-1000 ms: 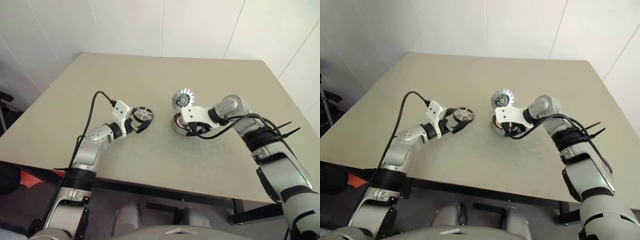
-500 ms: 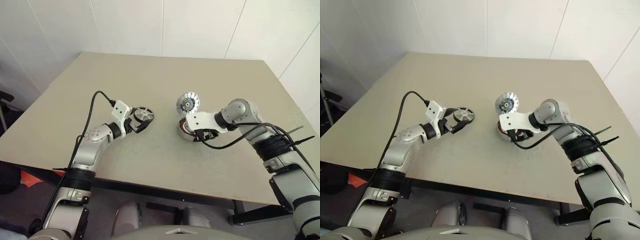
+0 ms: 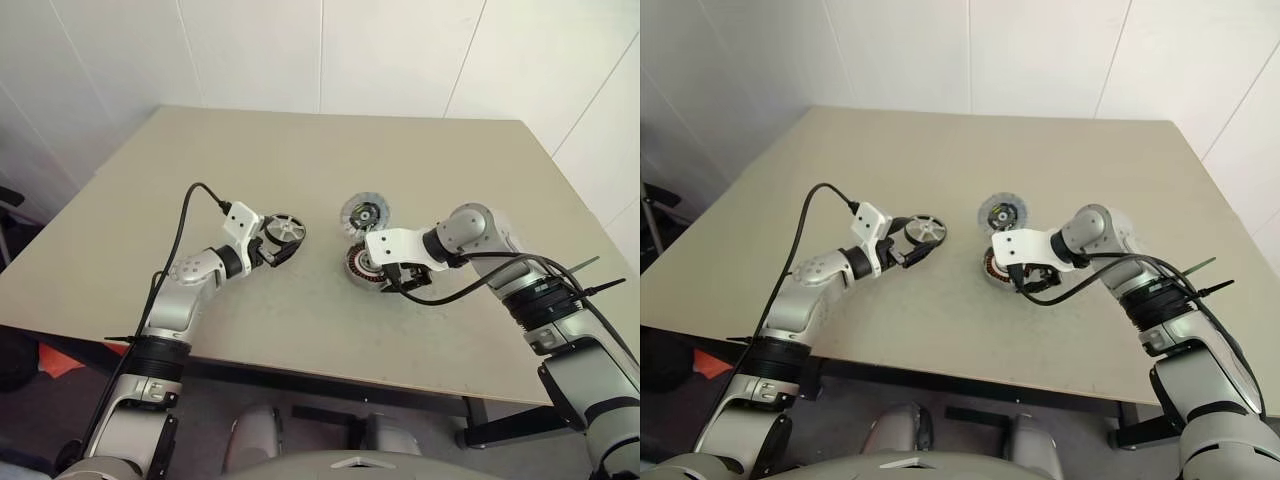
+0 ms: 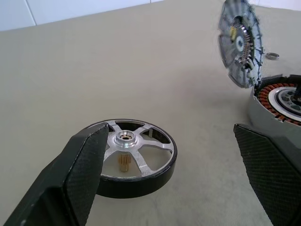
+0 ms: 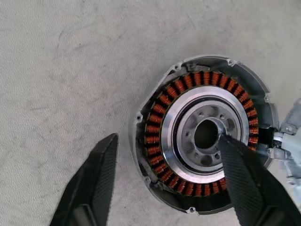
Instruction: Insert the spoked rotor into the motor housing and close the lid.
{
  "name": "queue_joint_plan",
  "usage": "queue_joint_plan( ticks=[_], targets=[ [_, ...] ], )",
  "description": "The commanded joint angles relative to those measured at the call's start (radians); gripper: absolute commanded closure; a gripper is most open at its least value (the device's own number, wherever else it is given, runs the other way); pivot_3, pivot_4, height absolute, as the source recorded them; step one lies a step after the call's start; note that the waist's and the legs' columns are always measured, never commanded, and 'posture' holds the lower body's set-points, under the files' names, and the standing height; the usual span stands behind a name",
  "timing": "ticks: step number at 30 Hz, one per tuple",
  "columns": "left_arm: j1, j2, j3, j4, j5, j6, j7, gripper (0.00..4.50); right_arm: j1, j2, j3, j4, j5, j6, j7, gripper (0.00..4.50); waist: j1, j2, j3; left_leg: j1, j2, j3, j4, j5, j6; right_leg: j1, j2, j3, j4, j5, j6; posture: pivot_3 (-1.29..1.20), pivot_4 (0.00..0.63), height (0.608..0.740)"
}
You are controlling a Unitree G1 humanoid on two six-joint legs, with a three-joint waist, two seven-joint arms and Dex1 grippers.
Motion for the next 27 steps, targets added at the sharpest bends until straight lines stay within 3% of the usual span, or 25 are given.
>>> queue_joint_plan(
  ticks=[1,8,12,18,22,27],
  targets=[
    [-0.027,0.009,0.009,-0.014,0.000,-0.024,0.000,0.00,-0.020,-0.013,-0.021,-0.058,0.030,0.008,0.016,0.02,0.000,0.000,0.000,0.000,0.000,0.000,0.000,0.000,0.000,0.000,0.000,0.000,0.000,0.000,0.000,0.00,0.000,0.740],
    [-0.029,0.006,0.012,-0.008,0.000,-0.031,0.002,0.00,-0.044,-0.041,-0.093,-0.212,0.158,0.090,0.080,0.02,0.000,0.000,0.000,0.004,0.000,0.000,-0.001,0.000,0.000,0.004,0.000,0.000,0.000,0.000,0.000,0.00,0.000,0.740],
    [-0.028,0.005,0.012,-0.006,0.000,-0.035,0.004,0.00,-0.075,-0.036,-0.137,-0.205,0.188,0.137,0.032,0.02,0.000,0.000,0.000,0.006,0.000,0.000,-0.001,0.000,0.000,0.005,0.000,0.000,0.000,0.000,0.000,0.00,0.000,0.740],
    [-0.018,0.001,0.012,-0.011,0.000,-0.040,0.008,0.00,-0.241,0.063,-0.308,0.239,0.173,0.138,-0.407,0.02,-0.004,0.000,0.000,0.010,-0.001,0.000,-0.001,0.001,-0.002,0.009,0.000,0.000,-0.001,0.000,0.001,0.00,0.000,0.740],
    [-0.015,0.004,0.013,-0.012,0.000,-0.041,0.006,0.00,-0.326,0.045,-0.422,0.532,0.173,0.108,-0.694,0.02,0.001,0.000,0.000,0.010,-0.002,0.000,-0.001,0.001,-0.002,0.010,0.000,0.000,-0.003,0.000,0.001,0.00,0.000,0.740],
    [-0.030,0.010,0.010,0.001,0.003,-0.043,-0.001,0.00,-0.288,0.006,-0.463,0.663,0.178,0.090,-0.783,0.02,-0.002,0.000,0.000,0.009,-0.002,0.000,-0.002,0.000,0.000,0.010,0.000,0.001,-0.003,0.000,0.001,0.00,0.000,0.740]
  ],
)
